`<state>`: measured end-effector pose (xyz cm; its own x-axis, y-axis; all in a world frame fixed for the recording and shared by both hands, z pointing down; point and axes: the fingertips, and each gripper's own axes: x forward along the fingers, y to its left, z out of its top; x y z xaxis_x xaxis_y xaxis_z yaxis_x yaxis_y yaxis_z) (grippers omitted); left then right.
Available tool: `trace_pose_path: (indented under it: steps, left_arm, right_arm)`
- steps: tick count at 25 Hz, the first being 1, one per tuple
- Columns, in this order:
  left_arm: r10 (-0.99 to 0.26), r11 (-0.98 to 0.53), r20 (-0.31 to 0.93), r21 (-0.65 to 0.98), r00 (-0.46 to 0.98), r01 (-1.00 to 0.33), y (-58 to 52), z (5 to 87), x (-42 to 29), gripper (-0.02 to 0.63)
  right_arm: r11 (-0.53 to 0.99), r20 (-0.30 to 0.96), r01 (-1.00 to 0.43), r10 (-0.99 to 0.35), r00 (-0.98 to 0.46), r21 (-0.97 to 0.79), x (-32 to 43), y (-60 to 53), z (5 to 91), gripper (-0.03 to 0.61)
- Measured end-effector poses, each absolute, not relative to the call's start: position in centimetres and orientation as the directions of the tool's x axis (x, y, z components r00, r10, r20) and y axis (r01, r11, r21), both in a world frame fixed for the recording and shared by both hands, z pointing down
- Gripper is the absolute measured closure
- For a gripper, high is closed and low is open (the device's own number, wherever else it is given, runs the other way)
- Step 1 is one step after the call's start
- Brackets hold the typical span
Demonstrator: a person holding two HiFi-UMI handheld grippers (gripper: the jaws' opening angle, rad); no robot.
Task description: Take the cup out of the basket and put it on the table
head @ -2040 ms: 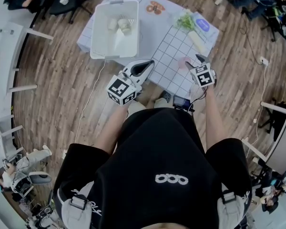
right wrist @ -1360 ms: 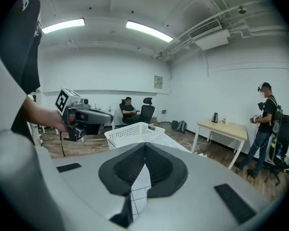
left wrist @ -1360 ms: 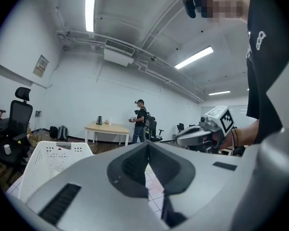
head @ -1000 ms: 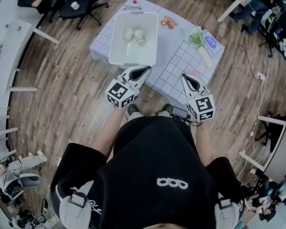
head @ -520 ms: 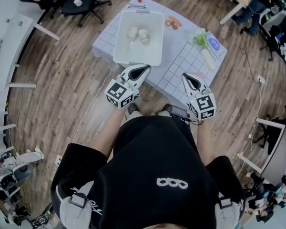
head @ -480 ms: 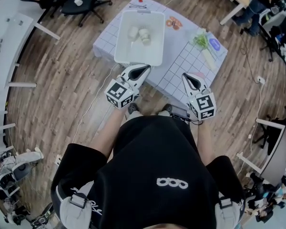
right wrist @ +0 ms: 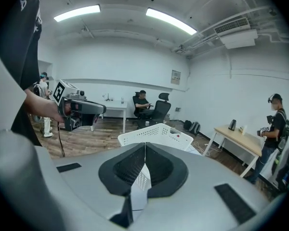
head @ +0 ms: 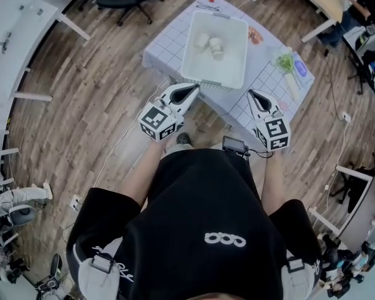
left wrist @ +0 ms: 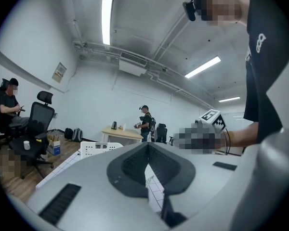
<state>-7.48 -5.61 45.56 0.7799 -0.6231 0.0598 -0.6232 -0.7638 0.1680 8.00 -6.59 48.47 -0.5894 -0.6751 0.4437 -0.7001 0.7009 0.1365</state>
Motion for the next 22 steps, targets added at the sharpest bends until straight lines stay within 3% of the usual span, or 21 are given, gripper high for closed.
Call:
trace_pose_path:
  steps: [13,22]
  left_arm:
    - [-0.642,-0.737,0.092,0.200,0.761,-0.646,-7.7,48.1,-15.8,0.606]
    - [-0.600,-0.774,0.095,0.183,0.794,-0.607,-15.3,47.3,-17.8,0.606]
  right_arm:
    - [0.710,0.475,-0.687,-0.662,-0.579,0.153,0.7,-9.9,49.6,0.554]
    - [0.706,0.505,-0.695,-0.652,-0.565,0.135,-2.1,-20.4,51.8,0.554]
